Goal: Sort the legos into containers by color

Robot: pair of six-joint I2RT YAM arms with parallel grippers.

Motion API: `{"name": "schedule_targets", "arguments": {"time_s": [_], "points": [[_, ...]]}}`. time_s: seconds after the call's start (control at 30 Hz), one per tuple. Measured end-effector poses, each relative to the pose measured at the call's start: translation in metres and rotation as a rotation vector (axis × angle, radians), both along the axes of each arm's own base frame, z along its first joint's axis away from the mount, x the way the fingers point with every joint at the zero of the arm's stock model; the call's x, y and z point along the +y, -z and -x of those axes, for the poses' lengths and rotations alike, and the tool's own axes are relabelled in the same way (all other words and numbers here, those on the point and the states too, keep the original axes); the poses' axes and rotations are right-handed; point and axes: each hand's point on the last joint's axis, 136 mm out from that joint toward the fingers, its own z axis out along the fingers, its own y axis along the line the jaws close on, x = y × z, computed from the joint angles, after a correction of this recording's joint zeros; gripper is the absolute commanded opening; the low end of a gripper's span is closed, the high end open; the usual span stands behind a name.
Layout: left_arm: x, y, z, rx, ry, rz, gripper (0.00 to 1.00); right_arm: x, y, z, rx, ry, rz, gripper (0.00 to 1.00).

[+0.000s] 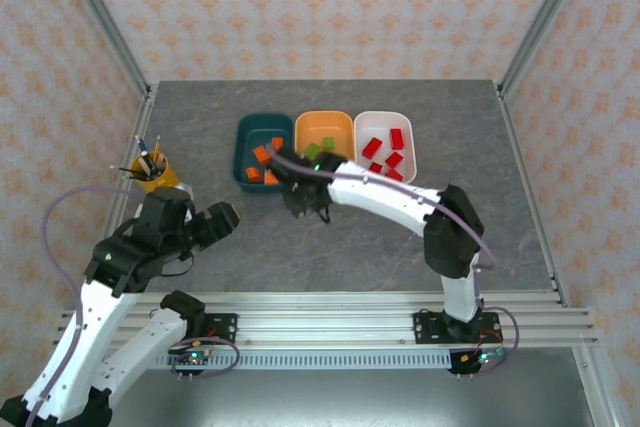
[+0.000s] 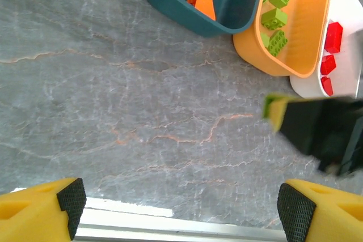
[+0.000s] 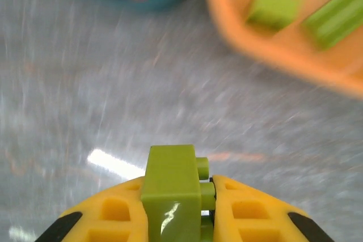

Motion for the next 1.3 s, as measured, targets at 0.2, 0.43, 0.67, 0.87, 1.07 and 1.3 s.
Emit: {"name": "schedule_targets", "arguments": {"time_s": [0.2,0.43,0.67,0.87,1.07,1.3], "points": [[-0.016,-0.013,-0.038,-0.016,0.013,0.014,0.91,-0.036,-0.038,-0.083,-0.138,0.208,0.024,0.18],[-0.035,-0.025,-0.082,-0.05,0.03,0.036,0.92,-0.051,-0.002,-0.149,-0.16,0.334,0.139,0.18],[-0.049,-0.04,-0.115,-0.082,0.056,0.041,0.92,-0.065,0.034,-0.176,-0.152,0.382,0.226,0.2],[-0.051,-0.044,-0.121,-0.095,0.071,0.034,0.92,-0.068,0.047,-0.189,-0.152,0.404,0.236,0.21],[-0.052,-0.042,-0.123,-0.095,0.073,0.03,0.92,-0.082,0.07,-0.193,-0.113,0.433,0.272,0.22],[-0.051,-0.053,-0.134,-0.125,0.077,0.001,0.92,-0.086,0.077,-0.194,-0.087,0.453,0.263,0.33]]}}
